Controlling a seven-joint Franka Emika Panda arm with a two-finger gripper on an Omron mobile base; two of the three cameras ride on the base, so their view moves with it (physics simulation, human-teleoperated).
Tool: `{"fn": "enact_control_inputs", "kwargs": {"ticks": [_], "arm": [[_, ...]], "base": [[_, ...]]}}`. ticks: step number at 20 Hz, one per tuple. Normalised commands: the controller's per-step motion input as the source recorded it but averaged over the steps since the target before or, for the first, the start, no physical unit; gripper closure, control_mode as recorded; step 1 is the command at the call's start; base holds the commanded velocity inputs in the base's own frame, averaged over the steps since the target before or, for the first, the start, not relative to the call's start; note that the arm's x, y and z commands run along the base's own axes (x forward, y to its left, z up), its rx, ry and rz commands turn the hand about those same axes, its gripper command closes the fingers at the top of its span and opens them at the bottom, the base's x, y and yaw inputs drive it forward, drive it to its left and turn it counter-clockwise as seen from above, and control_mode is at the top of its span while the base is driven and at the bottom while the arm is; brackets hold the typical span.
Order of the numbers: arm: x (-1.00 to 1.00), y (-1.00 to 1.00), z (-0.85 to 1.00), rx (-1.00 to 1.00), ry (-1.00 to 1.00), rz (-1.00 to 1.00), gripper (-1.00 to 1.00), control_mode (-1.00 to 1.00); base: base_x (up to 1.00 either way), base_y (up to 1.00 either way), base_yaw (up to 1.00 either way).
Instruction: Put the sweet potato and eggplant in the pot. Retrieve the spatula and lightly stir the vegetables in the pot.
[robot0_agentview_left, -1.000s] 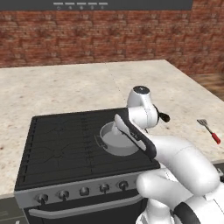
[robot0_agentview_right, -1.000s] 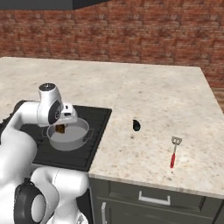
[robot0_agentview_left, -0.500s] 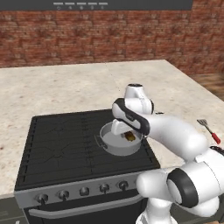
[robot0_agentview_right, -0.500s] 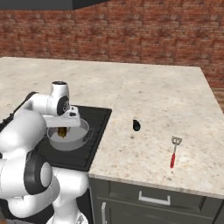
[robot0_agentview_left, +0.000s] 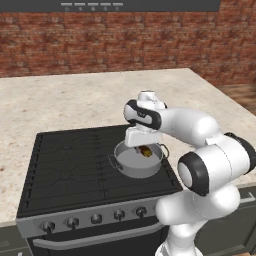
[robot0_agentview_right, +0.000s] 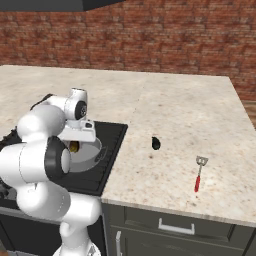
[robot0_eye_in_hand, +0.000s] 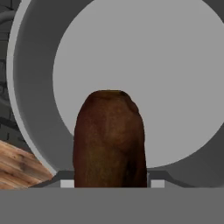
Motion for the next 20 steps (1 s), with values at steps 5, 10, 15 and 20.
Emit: {"fn": "enact_control_inputs", "kwargs": {"ticks": [5,10,15,20], "arm": [[0.21,0.0,-0.36,0.0,0.0,0.0,1.0,-1.0],[0.06,0.0,-0.29,0.0,0.0,0.0,1.0,-1.0],[0.0,0.0,-0.24,0.0,-0.02,0.0,1.0,-1.0],[0.0,0.03,-0.07,0.0,-0.06,0.0,1.0,-1.0]], "base": [[0.0,0.0,0.0],[0.0,0.0,0.0],[0.0,0.0,0.0],[0.0,0.0,0.0]]}}
